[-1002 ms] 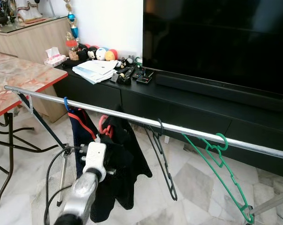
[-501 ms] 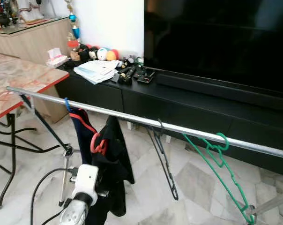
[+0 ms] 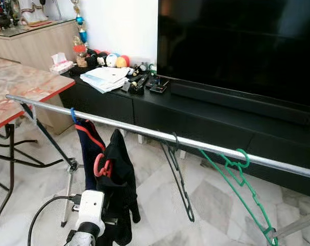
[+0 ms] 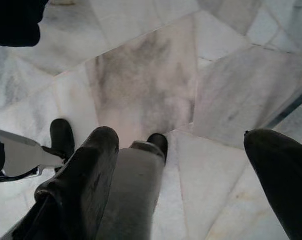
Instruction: Hang hanger
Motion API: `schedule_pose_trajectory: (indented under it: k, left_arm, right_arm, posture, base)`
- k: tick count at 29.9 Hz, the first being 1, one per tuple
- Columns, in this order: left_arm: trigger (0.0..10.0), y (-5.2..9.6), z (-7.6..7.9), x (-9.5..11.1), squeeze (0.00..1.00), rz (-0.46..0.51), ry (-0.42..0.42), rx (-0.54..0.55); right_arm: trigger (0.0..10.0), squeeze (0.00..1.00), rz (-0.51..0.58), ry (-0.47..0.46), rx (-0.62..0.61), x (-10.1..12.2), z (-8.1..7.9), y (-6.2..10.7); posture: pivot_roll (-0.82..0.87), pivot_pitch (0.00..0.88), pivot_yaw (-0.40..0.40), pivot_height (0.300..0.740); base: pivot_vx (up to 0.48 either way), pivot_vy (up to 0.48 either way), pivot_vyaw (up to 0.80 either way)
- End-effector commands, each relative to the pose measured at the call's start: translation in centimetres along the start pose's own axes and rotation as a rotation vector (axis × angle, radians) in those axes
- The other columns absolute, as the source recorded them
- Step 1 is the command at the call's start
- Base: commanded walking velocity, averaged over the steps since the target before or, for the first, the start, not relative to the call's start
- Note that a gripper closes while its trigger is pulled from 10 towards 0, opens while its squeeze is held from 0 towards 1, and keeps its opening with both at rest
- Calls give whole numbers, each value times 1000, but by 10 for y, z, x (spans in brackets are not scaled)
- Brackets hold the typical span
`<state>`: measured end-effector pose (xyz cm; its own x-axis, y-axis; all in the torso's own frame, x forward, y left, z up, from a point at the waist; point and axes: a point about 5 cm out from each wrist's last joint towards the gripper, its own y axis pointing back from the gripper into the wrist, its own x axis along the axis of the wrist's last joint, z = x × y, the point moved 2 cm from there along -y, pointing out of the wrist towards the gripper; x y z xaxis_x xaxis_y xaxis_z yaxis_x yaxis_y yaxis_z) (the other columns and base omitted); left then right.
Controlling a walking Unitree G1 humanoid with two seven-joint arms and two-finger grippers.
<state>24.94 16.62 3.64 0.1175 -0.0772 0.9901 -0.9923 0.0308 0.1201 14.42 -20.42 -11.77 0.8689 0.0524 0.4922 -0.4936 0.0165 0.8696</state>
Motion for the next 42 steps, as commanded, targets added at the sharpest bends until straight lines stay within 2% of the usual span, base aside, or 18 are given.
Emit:
schedule_pose_trajectory:
  k: [1, 12, 20, 25, 29, 30, 33, 34, 35, 39, 40, 42]
  left_arm:
    - [10000, -1, -2, 11, 0, 42, -23, 2]
    - [10000, -3, -1, 16, 0, 52, -45, -21]
    - [10000, -3, 0, 17, 0, 40, -52, -47]
    - [10000, -8, 10, 10, 0, -22, -56, -138]
    - [10000, -25, 14, 12, 0, -34, -71, -160]
    - [10000, -25, 14, 12, 0, -34, -71, -160]
    - [10000, -46, 13, 18, 0, -54, -54, -138]
    - [10000, -46, 13, 18, 0, -54, -54, -138]
    - [10000, -59, 14, 22, 0, -59, -62, -141]
    - [10000, -75, 12, 32, 0, -43, -63, -133]
    - [10000, -86, 10, 39, 0, -39, -57, -122]
    - [10000, -92, 8, 43, 0, -40, -62, -114]
  right_arm:
    - [10000, 0, 2, 4, 7, 0, -1, 0]
    - [10000, 0, 8, -7, 11, 1, -5, -1]
    - [10000, 0, 10, -5, 18, 3, -6, -1]
    - [10000, 0, 11, 1, 21, 4, -6, -1]
    - [10000, 0, 13, -1, 20, 5, -6, -1]
    - [10000, 0, 13, -1, 20, 5, -6, -1]
    - [10000, 0, 14, 0, 21, 5, -5, -1]
    - [10000, 0, 14, 0, 21, 5, -5, -1]
    - [10000, 0, 14, 6, 22, 6, -5, -2]
    - [10000, 0, 14, 6, 23, 6, -5, -2]
    - [10000, 0, 14, 3, 20, 5, -5, -1]
    - [10000, 0, 13, 3, 20, 5, -5, -1]
  posture:
    - [-91, 0, 18, 740]
    - [-90, 0, 37, 740]
    - [-81, 0, 37, 740]
    - [-73, 0, 32, 740]
    - [-76, 0, 31, 740]
    - [-76, 0, 31, 740]
    - [-81, 0, 29, 740]
    - [-81, 0, 29, 740]
    - [-91, 0, 29, 740]
    - [-107, 0, 31, 740]
    - [-111, 0, 31, 740]
    - [-111, 0, 29, 740]
  base:
    - [289, 0, 0]
    - [303, 0, 0]
    - [0, 0, 0]
    - [0, 0, 0]
    - [0, 0, 0]
    - [0, 0, 0]
    - [0, 0, 0]
    - [0, 0, 0]
    - [0, 0, 0]
    - [0, 0, 0]
    - [0, 0, 0]
    - [0, 0, 0]
